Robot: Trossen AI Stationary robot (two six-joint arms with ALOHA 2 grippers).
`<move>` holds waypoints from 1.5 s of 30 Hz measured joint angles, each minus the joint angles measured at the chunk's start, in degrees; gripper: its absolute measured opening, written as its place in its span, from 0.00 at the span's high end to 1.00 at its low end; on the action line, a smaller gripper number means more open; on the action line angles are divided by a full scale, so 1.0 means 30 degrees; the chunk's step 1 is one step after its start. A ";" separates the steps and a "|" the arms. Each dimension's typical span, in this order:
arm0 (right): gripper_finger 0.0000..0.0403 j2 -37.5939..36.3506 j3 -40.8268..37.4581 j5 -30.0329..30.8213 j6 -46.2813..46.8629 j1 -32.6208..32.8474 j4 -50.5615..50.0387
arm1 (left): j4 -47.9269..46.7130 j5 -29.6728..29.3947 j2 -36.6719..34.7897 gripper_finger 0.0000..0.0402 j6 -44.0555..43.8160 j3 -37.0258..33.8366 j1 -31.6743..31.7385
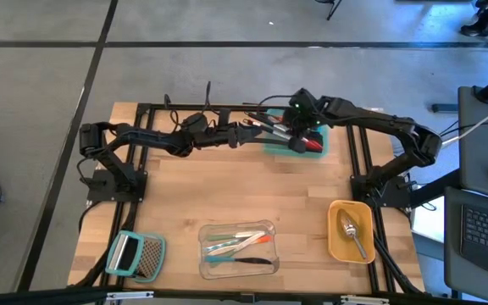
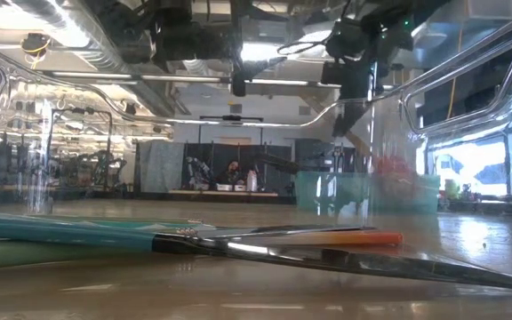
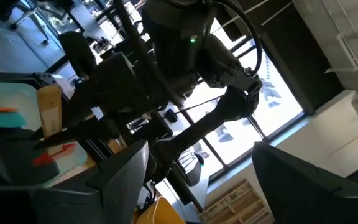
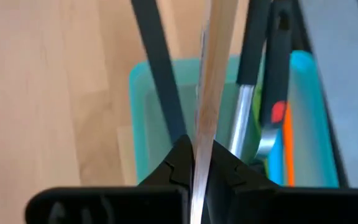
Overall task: Pick & Place Kitchen Items
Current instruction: Put the red spatula into the green bin, then return to Home Position
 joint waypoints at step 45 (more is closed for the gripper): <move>0.68 0.2939 0.0538 0.1279 -0.0581 0.1268 -0.0935 | -0.1367 0.0284 0.0036 0.30 -0.0388 -0.0015 0.0104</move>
